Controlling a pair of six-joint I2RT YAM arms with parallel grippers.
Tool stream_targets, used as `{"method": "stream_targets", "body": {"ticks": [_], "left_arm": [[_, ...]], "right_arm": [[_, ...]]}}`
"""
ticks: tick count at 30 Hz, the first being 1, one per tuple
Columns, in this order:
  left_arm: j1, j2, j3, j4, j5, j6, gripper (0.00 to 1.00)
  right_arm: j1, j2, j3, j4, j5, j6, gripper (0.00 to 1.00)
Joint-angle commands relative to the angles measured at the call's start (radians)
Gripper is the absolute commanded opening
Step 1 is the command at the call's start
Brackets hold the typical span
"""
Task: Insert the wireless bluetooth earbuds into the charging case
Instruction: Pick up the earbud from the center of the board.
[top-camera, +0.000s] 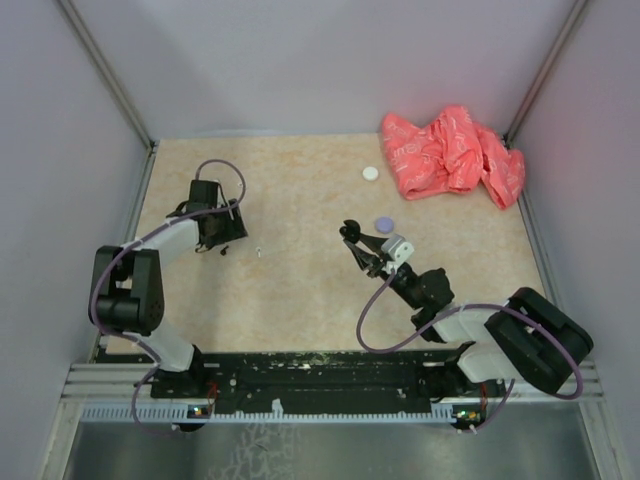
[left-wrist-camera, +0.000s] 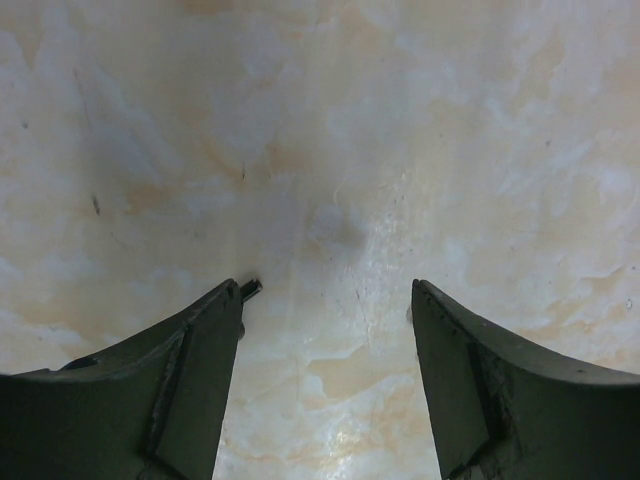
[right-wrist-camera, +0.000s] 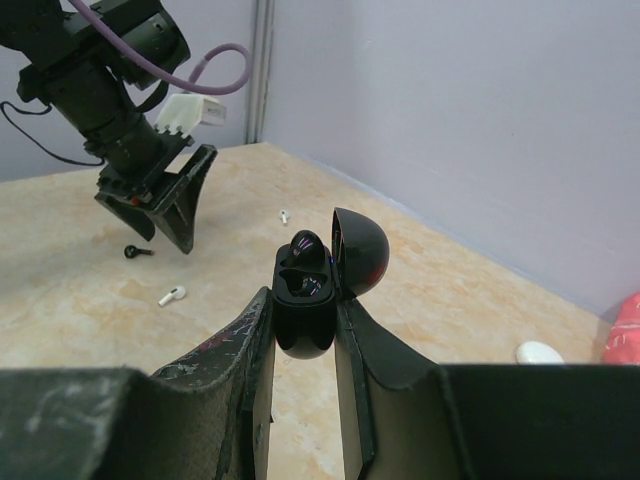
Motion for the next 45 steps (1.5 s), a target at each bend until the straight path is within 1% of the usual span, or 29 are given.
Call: {"method": "stream_targets", "body": {"ticks": [1, 6, 11, 18, 30, 35, 40, 45], "left_arm": [[0.011, 0.062, 0.071, -0.012, 0.027, 0.035, 0.73], [0.011, 0.118, 0.102, -0.05, 0.024, 0.043, 0.73], [0.009, 0.12, 0.091, -0.079, 0.042, 0.045, 0.73], [-0.006, 0.069, 0.046, -0.142, 0.05, 0.057, 0.71], [-0.037, -0.023, -0.04, -0.198, 0.07, 0.073, 0.66], [-0.037, -0.064, -0.055, -0.238, 0.032, 0.066, 0.65], [-0.037, -0.121, -0.025, -0.28, -0.03, 0.058, 0.62], [-0.036, -0.108, 0.009, -0.284, -0.116, 0.062, 0.61]], "right_arm": [[0.008, -0.027, 0.008, 0.031, 0.011, -0.007, 0.0], [0.008, -0.029, 0.01, 0.021, 0.014, -0.007, 0.0], [0.007, -0.03, 0.011, 0.012, 0.014, -0.007, 0.0], [0.007, -0.034, 0.012, 0.011, 0.018, -0.007, 0.0], [0.008, -0.032, 0.016, 0.013, 0.017, 0.002, 0.0], [0.007, -0.031, 0.017, 0.007, 0.015, 0.002, 0.0], [0.008, -0.031, 0.017, 0.008, 0.016, 0.003, 0.0], [0.008, -0.034, 0.018, 0.006, 0.015, 0.004, 0.0]]}}
